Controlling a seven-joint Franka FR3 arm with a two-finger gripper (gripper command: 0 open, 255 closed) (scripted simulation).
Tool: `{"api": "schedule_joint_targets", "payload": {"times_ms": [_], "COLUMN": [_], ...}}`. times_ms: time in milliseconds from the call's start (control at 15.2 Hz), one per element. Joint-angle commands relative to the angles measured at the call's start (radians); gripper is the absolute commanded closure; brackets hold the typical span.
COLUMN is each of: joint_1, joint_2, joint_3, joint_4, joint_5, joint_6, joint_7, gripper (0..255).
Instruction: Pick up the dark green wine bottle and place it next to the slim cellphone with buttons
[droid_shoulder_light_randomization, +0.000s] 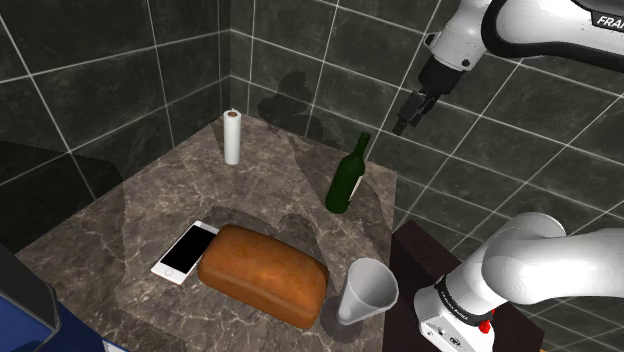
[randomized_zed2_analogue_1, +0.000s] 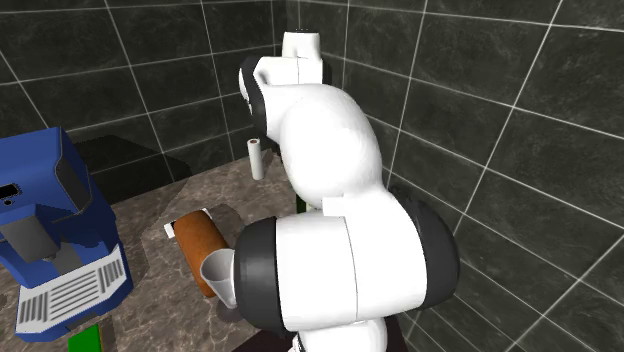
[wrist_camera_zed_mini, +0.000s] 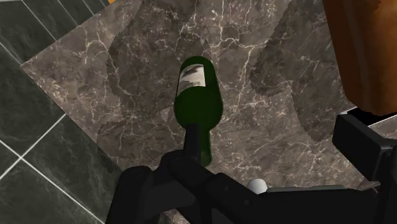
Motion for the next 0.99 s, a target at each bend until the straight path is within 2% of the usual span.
{"api": "schedule_joint_targets", "payload": {"times_ms": [0,660,924], "joint_1": [0.000,-0.003,-0.002], "joint_2": [0.000,0.352,0.390], "joint_3": [0.000,-0.068,-0.070], "joint_4": [0.000,0.074,0.054], "joint_5": [0.000,-0.027,-0.026], "joint_6": [0.000,0.235,0.290], "joint_7": [0.000,-0.160,-0.172], "gripper": [0,0,0]}}
